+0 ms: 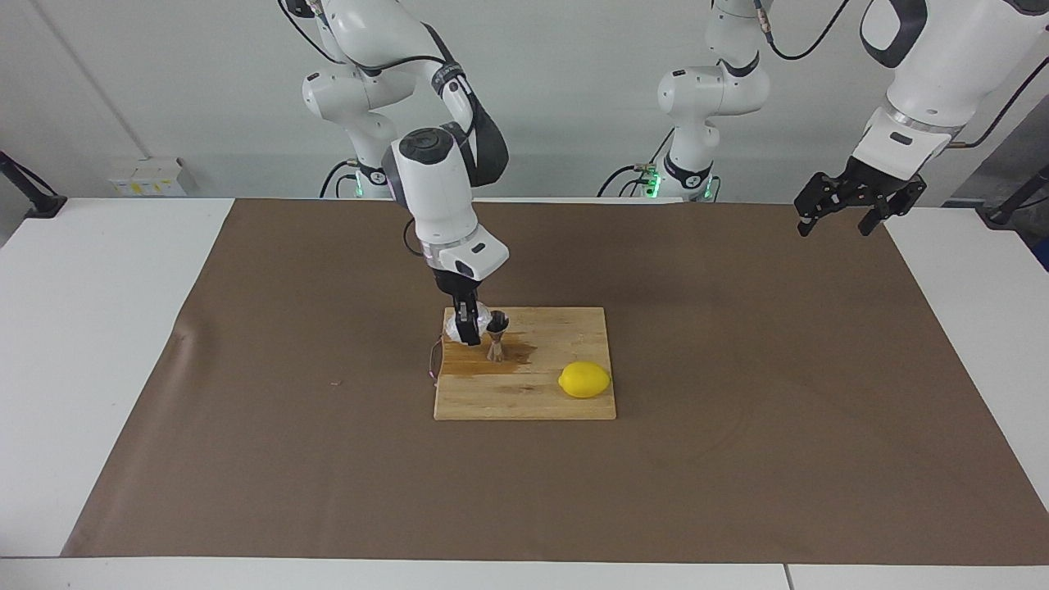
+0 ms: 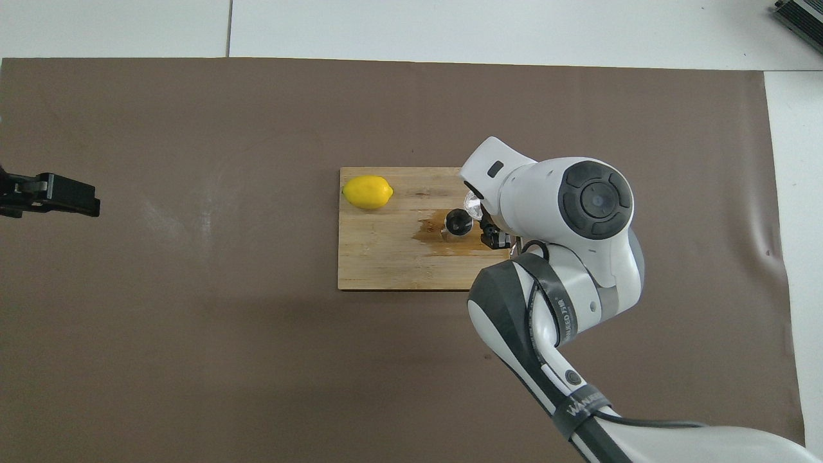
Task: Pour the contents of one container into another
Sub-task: 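Turn the white cup upright and carry it back with the right gripper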
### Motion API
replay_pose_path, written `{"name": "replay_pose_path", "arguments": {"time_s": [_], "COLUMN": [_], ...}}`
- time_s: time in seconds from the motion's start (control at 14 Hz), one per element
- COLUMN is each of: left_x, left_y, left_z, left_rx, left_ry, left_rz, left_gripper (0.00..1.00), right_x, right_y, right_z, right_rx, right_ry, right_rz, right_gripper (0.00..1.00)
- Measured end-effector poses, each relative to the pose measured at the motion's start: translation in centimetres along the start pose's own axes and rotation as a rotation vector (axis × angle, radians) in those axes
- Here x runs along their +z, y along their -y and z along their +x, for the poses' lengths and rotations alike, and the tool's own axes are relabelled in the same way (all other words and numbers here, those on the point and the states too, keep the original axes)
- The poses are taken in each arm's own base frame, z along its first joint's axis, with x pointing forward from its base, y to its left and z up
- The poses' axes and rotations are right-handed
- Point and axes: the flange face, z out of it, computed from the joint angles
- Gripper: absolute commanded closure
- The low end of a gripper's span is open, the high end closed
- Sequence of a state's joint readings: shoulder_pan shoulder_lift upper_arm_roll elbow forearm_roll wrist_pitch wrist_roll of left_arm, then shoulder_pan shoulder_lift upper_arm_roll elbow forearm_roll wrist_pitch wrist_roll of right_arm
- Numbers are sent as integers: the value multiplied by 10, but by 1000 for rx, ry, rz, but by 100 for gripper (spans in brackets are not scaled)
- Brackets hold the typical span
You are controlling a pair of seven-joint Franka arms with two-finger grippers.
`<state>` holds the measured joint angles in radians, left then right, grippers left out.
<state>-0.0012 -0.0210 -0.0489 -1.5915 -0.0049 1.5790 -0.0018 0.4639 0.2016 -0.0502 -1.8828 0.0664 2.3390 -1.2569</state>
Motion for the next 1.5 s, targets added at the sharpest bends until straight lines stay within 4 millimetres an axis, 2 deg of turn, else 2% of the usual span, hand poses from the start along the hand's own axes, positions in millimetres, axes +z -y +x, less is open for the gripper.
{"name": "replay_pose_path", "arguments": {"time_s": [0.14, 0.29, 0.57, 0.86, 1.21, 1.5], "left_x": [0, 0, 0, 0, 0, 0], "left_y": [0, 0, 0, 0, 0, 0], "left_z": [0, 0, 0, 0, 0, 0], "left_rx": [0, 0, 0, 0, 0, 0], "left_ry": [0, 0, 0, 0, 0, 0], "left_rz": [0, 0, 0, 0, 0, 0], "left_gripper": [0, 0, 0, 0, 0, 0], "right_x": [-3, -6, -7, -5, 25, 54], "right_y": [-3, -9, -24, -26, -8, 16], "right_z": [-7, -23, -84, -139, -218, -271], "right_rx": [54, 106, 159, 223, 305, 350], "right_ry": [-43, -110, -200, -235, -285, -351], "right_rz": [8, 19, 37, 78, 117, 130], "right_gripper": [60, 60, 60, 59, 59, 58]}}
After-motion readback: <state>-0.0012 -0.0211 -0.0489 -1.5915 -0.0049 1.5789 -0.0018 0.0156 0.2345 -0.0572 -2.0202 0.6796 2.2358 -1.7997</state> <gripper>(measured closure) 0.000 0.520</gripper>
